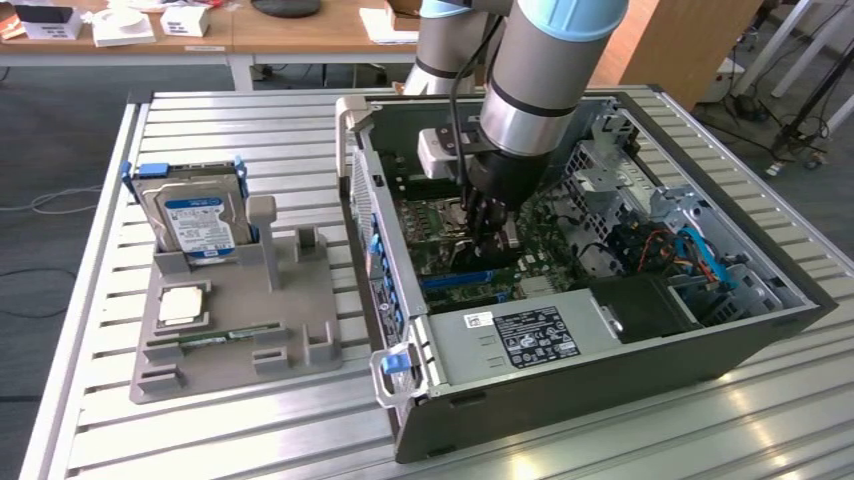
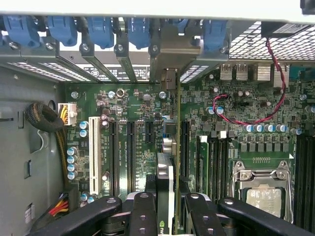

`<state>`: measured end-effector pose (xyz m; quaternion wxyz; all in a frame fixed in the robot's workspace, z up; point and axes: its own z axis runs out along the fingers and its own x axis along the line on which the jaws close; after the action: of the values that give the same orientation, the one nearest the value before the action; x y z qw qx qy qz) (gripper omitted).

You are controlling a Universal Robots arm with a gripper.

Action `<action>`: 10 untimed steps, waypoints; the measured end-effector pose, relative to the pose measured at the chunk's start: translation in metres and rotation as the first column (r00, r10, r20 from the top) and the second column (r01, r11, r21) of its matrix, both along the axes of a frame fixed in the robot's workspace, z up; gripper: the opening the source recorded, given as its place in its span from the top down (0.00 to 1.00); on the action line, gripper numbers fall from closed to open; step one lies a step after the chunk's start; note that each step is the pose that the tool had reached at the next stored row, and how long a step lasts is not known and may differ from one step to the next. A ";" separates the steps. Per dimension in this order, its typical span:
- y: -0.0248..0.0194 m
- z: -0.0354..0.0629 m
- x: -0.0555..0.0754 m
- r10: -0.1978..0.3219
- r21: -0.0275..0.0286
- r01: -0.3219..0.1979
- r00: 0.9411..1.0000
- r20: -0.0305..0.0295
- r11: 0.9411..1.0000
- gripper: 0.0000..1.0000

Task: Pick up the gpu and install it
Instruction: 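Insert the gpu into the slot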

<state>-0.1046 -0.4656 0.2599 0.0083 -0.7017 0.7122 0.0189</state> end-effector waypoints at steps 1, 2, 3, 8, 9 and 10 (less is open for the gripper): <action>0.0000 0.0000 0.000 0.001 0.000 -0.001 1.000 0.000 1.000 0.73; 0.0000 0.0000 0.000 0.002 0.000 -0.002 1.000 0.000 1.000 0.73; 0.0000 0.0000 0.000 0.004 0.000 -0.004 1.000 0.000 1.000 0.73; 0.0000 0.0000 0.000 0.005 0.000 -0.005 1.000 0.000 1.000 0.73; 0.0000 0.0000 0.000 0.005 0.000 -0.005 1.000 0.000 1.000 0.73; 0.0000 -0.0001 0.000 0.005 0.000 -0.005 1.000 0.000 1.000 0.73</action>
<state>-0.1046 -0.4656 0.2598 0.0083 -0.7035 0.7104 0.0189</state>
